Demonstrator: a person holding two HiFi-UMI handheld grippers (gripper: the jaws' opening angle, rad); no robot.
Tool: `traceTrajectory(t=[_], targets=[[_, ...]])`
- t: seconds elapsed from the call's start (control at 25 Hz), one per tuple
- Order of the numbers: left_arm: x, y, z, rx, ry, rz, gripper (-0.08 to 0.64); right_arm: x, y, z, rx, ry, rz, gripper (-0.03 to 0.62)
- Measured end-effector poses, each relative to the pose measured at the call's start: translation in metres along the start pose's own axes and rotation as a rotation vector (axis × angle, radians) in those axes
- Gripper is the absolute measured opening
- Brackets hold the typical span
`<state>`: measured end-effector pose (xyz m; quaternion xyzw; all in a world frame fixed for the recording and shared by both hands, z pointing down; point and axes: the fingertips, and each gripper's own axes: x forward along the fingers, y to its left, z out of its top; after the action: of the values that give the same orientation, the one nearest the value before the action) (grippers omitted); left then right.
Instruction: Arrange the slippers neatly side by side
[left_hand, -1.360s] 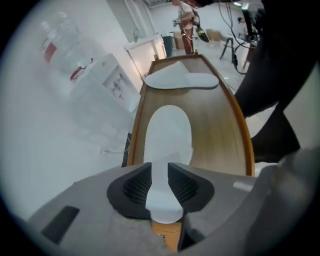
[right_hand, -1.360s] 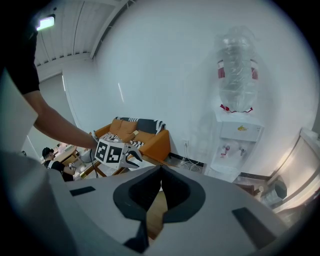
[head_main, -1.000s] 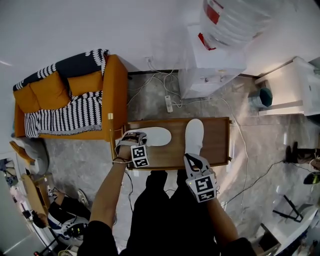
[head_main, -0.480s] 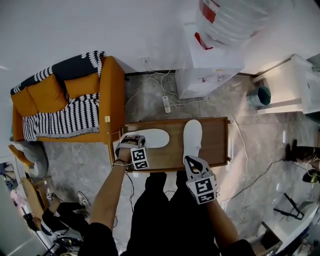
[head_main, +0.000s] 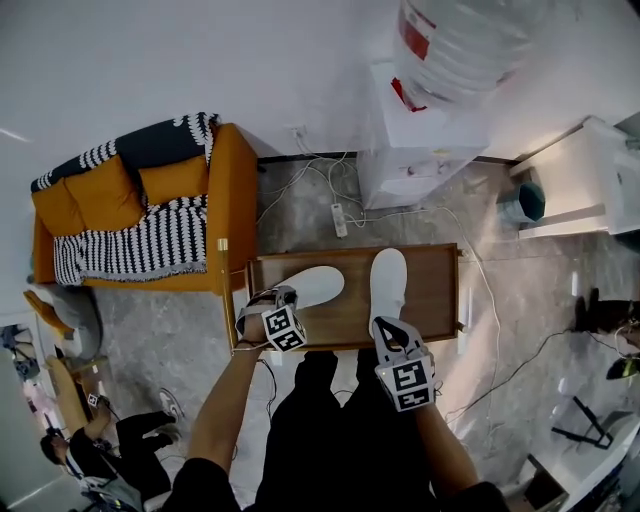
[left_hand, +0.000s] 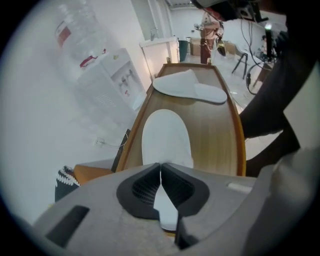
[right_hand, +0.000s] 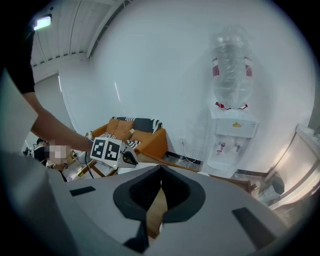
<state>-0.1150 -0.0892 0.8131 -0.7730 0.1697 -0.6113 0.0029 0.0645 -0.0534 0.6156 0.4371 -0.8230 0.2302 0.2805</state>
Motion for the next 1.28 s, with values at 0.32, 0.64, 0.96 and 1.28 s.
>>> traceTrajectory(t=[0.32, 0.64, 0.96, 1.28], targets=[[-0.036, -0.009, 0.013, -0.421, -0.070, -0.059, 0.021, -0.011, -0.013, -0.003, 0.005, -0.015, -0.025, 0.012], [-0.064, -0.023, 0.049, -0.760, -0.157, -0.099, 0.021, -0.022, -0.030, -0.003, 0.024, -0.045, -0.055, 0.012], [-0.055, -0.039, 0.097, -0.925, -0.227, -0.127, 0.020, -0.031, -0.047, -0.010, 0.033, -0.035, -0.068, 0.012], [-0.024, -0.052, 0.105, -1.014, -0.208, -0.171, 0.020, -0.036, -0.060, -0.020, 0.047, -0.019, -0.070, 0.012]])
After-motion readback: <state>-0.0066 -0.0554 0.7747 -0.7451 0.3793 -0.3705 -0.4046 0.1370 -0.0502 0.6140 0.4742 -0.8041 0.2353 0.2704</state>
